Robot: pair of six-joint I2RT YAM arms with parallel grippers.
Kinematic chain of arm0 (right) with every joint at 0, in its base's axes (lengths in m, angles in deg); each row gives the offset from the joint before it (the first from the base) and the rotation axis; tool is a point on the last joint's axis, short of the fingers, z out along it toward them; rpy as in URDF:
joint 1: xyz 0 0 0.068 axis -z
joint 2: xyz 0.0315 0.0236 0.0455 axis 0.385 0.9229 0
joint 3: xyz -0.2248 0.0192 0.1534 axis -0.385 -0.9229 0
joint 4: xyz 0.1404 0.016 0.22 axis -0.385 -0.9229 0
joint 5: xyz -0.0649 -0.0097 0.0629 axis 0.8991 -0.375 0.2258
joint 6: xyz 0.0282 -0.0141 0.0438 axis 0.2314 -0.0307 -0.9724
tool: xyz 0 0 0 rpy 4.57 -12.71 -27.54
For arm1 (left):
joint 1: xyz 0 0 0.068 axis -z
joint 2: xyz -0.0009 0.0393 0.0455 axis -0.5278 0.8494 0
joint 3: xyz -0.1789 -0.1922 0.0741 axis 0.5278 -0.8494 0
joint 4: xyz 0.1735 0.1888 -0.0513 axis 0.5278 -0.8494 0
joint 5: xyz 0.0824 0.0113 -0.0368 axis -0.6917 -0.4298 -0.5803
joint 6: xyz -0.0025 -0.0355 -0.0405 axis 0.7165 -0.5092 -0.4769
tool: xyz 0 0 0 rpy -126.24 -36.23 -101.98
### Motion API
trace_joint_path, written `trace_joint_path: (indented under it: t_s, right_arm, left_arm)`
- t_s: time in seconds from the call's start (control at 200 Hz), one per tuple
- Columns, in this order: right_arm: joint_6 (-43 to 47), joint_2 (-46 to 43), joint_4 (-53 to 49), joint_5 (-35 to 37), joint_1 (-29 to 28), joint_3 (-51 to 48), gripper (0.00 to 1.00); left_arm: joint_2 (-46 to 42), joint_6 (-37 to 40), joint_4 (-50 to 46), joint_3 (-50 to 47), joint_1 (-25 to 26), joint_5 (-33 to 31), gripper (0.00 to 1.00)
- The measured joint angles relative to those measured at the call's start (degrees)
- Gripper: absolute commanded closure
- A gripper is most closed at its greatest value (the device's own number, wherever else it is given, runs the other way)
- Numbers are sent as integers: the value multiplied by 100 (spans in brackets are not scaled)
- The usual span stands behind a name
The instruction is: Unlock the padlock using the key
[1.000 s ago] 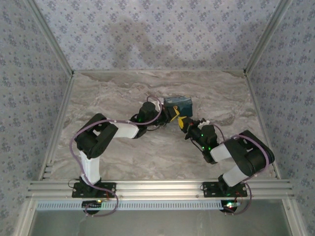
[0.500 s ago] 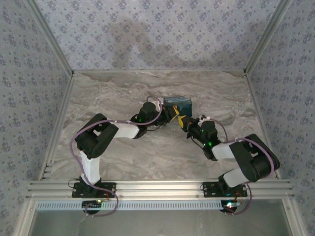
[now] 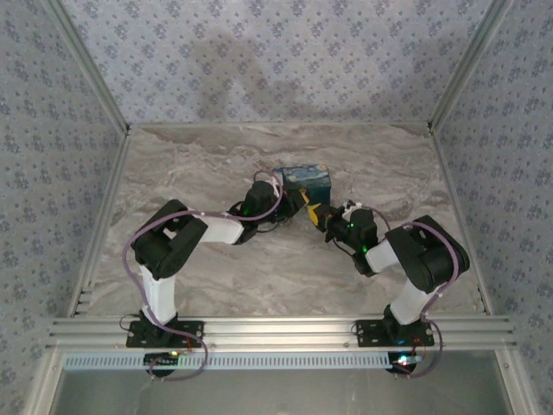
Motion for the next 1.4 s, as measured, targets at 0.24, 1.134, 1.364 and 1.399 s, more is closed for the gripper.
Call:
trace_joint_path:
  t_s: [0.24, 1.134, 1.364, 1.399]
  right_arm:
    - [675, -278, -463, -435, 417, -584, 66]
    - [7112, -3818, -7917, 1244, -1115, 1412, 56]
    - [7628, -3230, -7698, 1657, -1257, 1502, 54]
    - [7687, -3147, -7678, 1705, -1257, 1547, 54]
  left_arm:
    - [-264, 422, -857, -79, 0, 586, 100]
    - [-472, 431, -1373, 42, -50, 994, 100]
    - [-472, 367, -1392, 101, -81, 1126, 100]
    - [-472, 365, -1408, 105, -87, 1139, 100]
